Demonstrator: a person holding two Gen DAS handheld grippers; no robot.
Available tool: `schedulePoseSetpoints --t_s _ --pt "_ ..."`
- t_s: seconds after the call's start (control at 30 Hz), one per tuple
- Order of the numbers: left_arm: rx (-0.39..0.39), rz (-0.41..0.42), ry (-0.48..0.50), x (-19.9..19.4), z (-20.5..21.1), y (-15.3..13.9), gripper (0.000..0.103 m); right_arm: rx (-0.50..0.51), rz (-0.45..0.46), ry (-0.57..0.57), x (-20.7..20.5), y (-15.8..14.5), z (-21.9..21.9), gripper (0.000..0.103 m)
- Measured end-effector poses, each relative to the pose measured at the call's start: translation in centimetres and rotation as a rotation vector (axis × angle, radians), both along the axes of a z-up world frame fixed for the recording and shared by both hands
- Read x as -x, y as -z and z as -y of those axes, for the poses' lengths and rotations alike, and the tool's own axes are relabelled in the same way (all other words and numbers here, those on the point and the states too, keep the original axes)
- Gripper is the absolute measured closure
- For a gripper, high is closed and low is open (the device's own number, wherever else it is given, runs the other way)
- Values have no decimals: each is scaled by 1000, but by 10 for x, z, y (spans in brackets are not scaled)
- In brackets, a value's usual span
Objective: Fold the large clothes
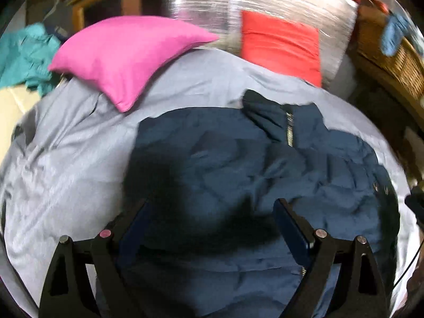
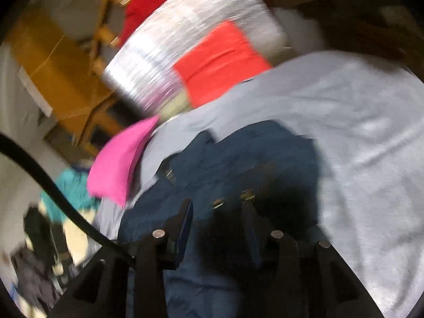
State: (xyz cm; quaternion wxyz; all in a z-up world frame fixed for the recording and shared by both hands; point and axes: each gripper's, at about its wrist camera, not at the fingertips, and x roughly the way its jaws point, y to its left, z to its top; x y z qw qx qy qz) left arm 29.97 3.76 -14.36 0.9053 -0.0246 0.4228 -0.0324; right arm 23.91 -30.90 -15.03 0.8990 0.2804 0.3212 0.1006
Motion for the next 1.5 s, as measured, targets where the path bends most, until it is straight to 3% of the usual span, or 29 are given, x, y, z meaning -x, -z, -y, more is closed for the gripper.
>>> schedulePoseSetpoints --t_s 0.07,0.13,0.2,0.27,0.33,0.43,0.5,0.57,0.67,0.77,0.9,1.07,1.23,1.3,1.5 --pt "-39 -40 28 -4 13 11 11 41 -19 -67 -5 2 -20 66" --pt "-82 -109 34 -9 22 29 11 103 -96 -134 -18 17 -44 69" --pt "-103 -124 34 -12 24 36 11 151 -187 -171 -32 36 -60 68" --pt "-99 -131 40 -13 22 33 11 160 -222 -181 -41 46 -63 68" --pt "-55 -119 39 -14 17 27 11 119 -212 -183 -44 41 -59 69" --pt "-12 -82 33 -15 13 19 11 81 -110 -162 -43 27 -52 69" --pt "-12 -50 18 -19 14 15 11 65 -64 -154 -50 20 -51 69" --pt "-32 -12 -16 -22 13 11 11 53 -54 -158 -59 20 -54 77" --pt "-75 -11 -45 -29 11 16 11 69 -85 -174 -77 29 -71 77" --pt "-115 -92 -68 -38 8 32 11 130 -200 -182 -94 54 -85 78" --pt "-120 -100 -59 -39 9 29 11 90 -200 -186 -88 48 -81 75" --pt "-56 -62 -22 -25 9 13 11 87 -174 -243 -56 27 -73 74" --pt "-130 -114 27 -20 24 30 11 88 -294 -261 -48 57 -71 77" --pt "-145 -116 26 -19 25 30 11 68 -297 -261 -46 55 -67 77" --pt "-93 -71 5 -10 10 9 11 38 -236 -198 -22 29 -25 77"
